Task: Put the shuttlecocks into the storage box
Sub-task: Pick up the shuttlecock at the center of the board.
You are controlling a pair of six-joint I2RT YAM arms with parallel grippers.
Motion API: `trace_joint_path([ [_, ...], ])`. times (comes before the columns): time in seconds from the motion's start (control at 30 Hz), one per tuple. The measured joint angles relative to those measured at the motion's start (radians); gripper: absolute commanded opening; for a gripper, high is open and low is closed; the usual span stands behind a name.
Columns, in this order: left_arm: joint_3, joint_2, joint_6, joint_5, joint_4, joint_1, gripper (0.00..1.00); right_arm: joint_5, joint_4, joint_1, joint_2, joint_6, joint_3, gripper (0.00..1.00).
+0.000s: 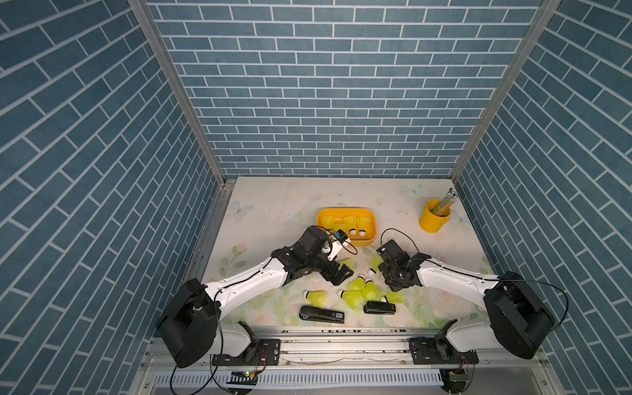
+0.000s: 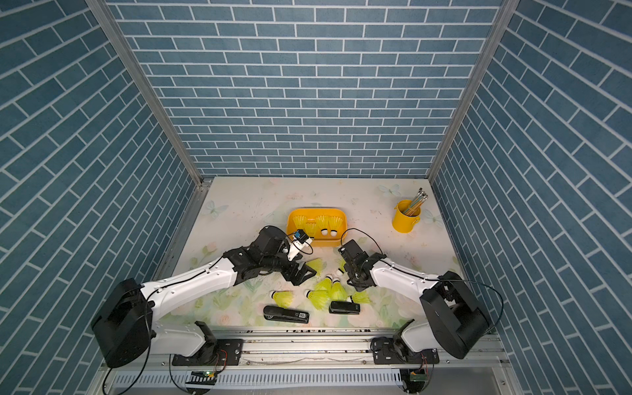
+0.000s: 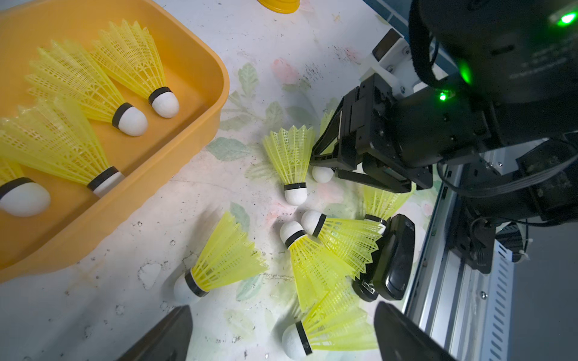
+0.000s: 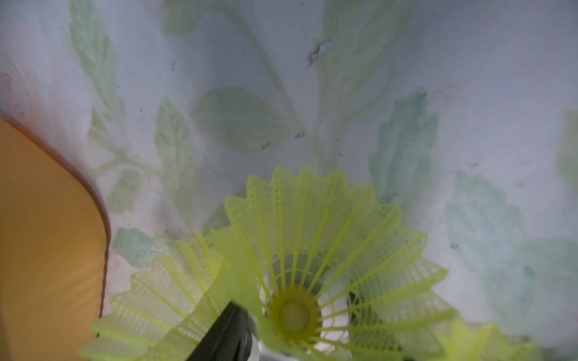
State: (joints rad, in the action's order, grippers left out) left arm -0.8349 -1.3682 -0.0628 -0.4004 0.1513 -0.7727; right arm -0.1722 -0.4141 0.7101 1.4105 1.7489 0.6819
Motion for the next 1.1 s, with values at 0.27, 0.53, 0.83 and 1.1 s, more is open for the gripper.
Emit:
trace_joint_path([
  [0.27, 0.0, 0.0, 0.0, 0.008, 0.0, 0.0, 1.0, 0.005, 0.027, 0.0, 0.026, 0.008, 0.013, 0.47],
  [0.53, 0.0, 0.0, 0.0, 0.015, 0.0, 0.0, 0.99, 0.006, 0.036, 0.0, 0.043, 0.027, 0.016, 0.26],
  [0.83, 0.0, 0.0, -0.004, 0.026, -0.001, 0.0, 1.0, -0.025, 0.012, -0.002, 0.04, 0.012, 0.031, 0.17],
  [1.1, 0.0, 0.001, -0.025, 0.036, -0.016, 0.022, 0.99, -0.173, -0.088, -0.002, -0.082, -0.086, 0.079, 0.12],
])
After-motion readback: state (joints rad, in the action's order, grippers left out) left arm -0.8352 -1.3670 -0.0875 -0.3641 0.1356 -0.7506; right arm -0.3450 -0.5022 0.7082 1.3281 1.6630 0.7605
